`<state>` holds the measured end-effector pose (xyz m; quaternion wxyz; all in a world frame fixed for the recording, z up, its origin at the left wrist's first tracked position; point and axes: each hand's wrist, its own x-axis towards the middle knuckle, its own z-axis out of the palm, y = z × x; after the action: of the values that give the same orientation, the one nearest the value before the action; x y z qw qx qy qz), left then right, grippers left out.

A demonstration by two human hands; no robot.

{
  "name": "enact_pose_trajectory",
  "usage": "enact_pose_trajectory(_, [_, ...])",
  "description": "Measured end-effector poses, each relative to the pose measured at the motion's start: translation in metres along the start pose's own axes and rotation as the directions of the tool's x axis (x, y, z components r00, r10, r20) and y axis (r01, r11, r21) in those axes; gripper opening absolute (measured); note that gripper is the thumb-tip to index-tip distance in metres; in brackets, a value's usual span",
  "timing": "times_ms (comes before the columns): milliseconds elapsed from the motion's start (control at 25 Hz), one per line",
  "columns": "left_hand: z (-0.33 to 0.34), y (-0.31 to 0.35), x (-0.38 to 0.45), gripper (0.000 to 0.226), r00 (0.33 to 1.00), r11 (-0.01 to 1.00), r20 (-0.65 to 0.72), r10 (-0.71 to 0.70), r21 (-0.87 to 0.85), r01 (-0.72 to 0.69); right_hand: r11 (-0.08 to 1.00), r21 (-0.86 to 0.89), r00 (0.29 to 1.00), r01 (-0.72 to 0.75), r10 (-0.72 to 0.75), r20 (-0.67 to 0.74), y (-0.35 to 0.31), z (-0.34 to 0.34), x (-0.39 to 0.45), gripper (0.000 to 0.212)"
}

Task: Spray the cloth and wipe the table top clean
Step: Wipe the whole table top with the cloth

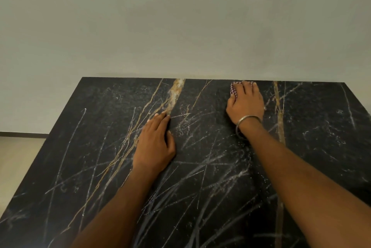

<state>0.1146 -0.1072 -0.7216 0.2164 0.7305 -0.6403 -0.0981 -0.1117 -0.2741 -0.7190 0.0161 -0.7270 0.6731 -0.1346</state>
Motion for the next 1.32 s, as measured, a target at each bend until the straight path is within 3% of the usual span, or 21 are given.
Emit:
enact_pose_trajectory(120, [-0.001, 0.0, 0.0, 0.053, 1.0, 1.0, 0.003, -0.01, -0.01, 0.01, 0.994, 0.04, 0.994, 0.105, -0.105, 0.005, -0.034, 0.006, -0.012, 0.047])
enact_pose_trajectory(240, [-0.003, 0.0, 0.0, 0.054, 1.0, 1.0, 0.01, -0.006, -0.028, 0.006, 0.985, 0.053, 0.986, 0.166, -0.167, 0.021, -0.027, 0.004, -0.008, 0.047])
enact_pose_trajectory(400, [-0.003, 0.0, 0.001, 0.054, 1.0, 0.999, -0.001, -0.017, -0.029, 0.017, 0.999, 0.014, 0.999, 0.041, -0.042, 0.03, 0.025, 0.002, 0.026, 0.049])
enact_pose_trajectory(520, [-0.001, 0.0, 0.001, 0.055, 1.0, 0.999, -0.002, -0.02, -0.025, 0.02, 1.0, -0.015, 0.999, -0.02, 0.021, 0.033, 0.016, 0.005, 0.04, 0.049])
enact_pose_trajectory(760, [-0.002, -0.001, 0.001, 0.056, 1.0, 0.999, -0.001, -0.018, -0.042, 0.018, 0.989, 0.024, 0.987, 0.147, -0.149, 0.068, -0.054, 0.013, 0.029, 0.049])
enact_pose_trajectory(840, [-0.003, -0.001, 0.001, 0.056, 1.0, 0.999, 0.007, -0.018, -0.049, 0.018, 0.987, 0.006, 0.985, 0.161, -0.161, 0.066, -0.039, 0.01, 0.031, 0.049])
enact_pose_trajectory(1080, [-0.001, 0.001, 0.001, 0.056, 1.0, 0.998, 0.011, -0.017, -0.061, 0.017, 0.999, -0.046, 0.999, -0.004, 0.007, 0.053, 0.006, -0.002, 0.026, 0.052])
enact_pose_trajectory(1320, [-0.002, 0.001, 0.001, 0.056, 1.0, 0.998, 0.016, -0.001, -0.067, 0.002, 0.992, 0.009, 0.988, 0.127, -0.127, 0.09, -0.005, -0.013, -0.024, 0.051])
